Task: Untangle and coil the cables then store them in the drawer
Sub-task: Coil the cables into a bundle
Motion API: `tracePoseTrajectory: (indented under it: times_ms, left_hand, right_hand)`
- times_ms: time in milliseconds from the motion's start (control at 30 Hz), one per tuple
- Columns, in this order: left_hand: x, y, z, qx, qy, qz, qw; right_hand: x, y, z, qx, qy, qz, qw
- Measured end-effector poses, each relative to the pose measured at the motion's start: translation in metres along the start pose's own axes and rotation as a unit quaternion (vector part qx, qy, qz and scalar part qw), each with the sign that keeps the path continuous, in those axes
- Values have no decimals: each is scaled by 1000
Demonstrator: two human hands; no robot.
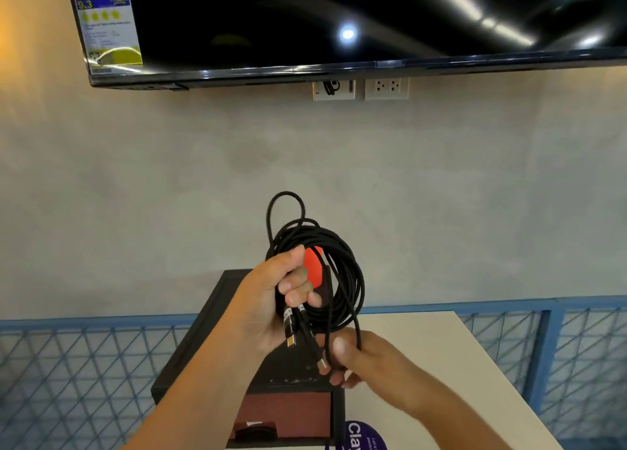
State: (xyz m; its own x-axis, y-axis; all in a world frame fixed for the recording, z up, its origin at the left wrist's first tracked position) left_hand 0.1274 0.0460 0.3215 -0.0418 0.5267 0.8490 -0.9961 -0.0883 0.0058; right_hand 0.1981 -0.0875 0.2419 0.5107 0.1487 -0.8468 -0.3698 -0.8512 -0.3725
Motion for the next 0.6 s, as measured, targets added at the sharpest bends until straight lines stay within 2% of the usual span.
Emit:
tracePoseTrajectory:
  times_ms: [67, 100, 167, 233, 300, 367, 400, 433, 500, 600]
  left_hand:
    - [0, 3, -2, 27, -88, -16, 996]
    - [-1, 4, -3, 36, -123, -21, 992]
    - [-6, 6, -3, 44, -164, -32, 985]
    - [-12, 6, -1, 43, -179, -51, 982]
    - [-18, 4, 1, 40, -180, -69, 980]
    - [-22, 2, 4, 30, -171, -83, 981]
    - [-23, 2, 6, 26, -165, -89, 982]
    - [-23, 3, 7, 21, -161, -95, 982]
    - [-22, 6, 9, -6, -175, -114, 978]
    - [-18, 13, 11, -39, -251, -133, 958]
  right_hand:
    - [-2, 3, -21, -47, -29, 5, 998]
    - [-6, 4, -31, -38, -47, 4, 998]
    - [-19, 3, -48, 34, -43, -27, 998]
    - [-36, 1, -54, 146, 54, -84, 984]
    - [-58, -3, -44, 169, 232, -161, 944]
    - [-69, -11, -29, 146, 449, -239, 849]
    - [-66, -14, -25, 145, 521, -257, 801]
    - [-63, -17, -22, 144, 554, -255, 779]
    - [-59, -20, -22, 141, 568, -232, 777]
    - [-60, -21, -23, 144, 587, -200, 771]
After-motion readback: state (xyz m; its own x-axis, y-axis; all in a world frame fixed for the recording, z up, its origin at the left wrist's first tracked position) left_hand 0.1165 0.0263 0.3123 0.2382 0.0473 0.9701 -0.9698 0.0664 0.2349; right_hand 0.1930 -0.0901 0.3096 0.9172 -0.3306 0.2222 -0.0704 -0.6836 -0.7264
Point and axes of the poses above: each hand's wrist, its own y-axis away from the middle knuckle, its own z-axis out of the palm, x = y × z, the point moved 1 cm from there along -y, towards the middle knuckle, and after that the axes turned 13 degrees about -z, right-handed, at the moved point
